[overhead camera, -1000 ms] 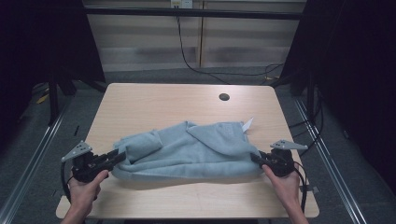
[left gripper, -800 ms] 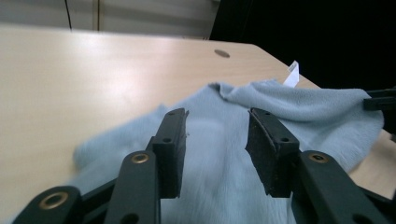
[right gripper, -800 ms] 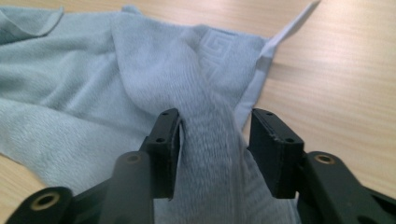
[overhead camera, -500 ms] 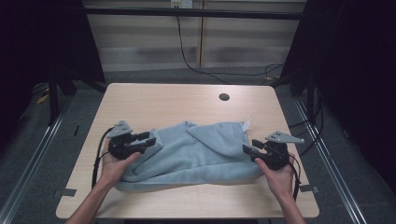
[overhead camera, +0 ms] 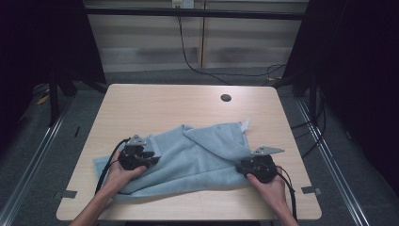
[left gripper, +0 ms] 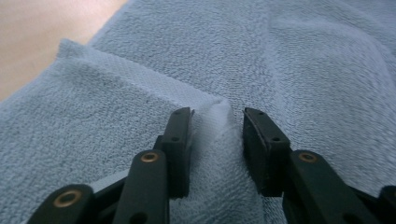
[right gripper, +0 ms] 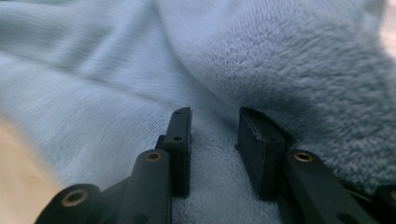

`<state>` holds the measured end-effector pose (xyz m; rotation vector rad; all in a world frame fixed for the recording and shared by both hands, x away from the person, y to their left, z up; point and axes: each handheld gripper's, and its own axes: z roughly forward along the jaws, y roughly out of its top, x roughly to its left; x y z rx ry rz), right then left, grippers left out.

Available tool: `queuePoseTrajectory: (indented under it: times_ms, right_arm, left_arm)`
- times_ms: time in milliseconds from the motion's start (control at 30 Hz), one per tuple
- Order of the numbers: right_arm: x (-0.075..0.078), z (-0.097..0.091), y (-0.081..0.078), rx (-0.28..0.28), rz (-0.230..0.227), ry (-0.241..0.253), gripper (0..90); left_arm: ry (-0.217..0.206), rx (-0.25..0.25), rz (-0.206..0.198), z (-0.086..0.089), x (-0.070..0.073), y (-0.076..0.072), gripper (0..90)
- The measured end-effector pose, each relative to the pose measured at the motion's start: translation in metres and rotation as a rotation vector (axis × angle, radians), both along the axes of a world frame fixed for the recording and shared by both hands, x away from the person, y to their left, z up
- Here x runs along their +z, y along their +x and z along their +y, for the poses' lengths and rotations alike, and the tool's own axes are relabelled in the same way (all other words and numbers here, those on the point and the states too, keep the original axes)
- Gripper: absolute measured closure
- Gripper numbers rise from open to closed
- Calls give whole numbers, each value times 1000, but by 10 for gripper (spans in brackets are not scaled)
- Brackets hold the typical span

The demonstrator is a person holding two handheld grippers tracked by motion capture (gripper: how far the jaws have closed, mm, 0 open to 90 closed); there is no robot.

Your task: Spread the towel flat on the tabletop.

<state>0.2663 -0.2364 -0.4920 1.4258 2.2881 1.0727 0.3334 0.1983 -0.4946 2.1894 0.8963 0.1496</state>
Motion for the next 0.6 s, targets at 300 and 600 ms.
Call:
queuePoseTrajectory:
  times_ms: [300,600]
  right_arm:
    - [-8,6,48,-44,-10,-46,630]
    - [-10,12,92,-71,-20,-33,548]
  left_arm:
    - [-40,-69,57,-4,3,-54,573]
    - [-187,-116,93,-6,29,-50,552]
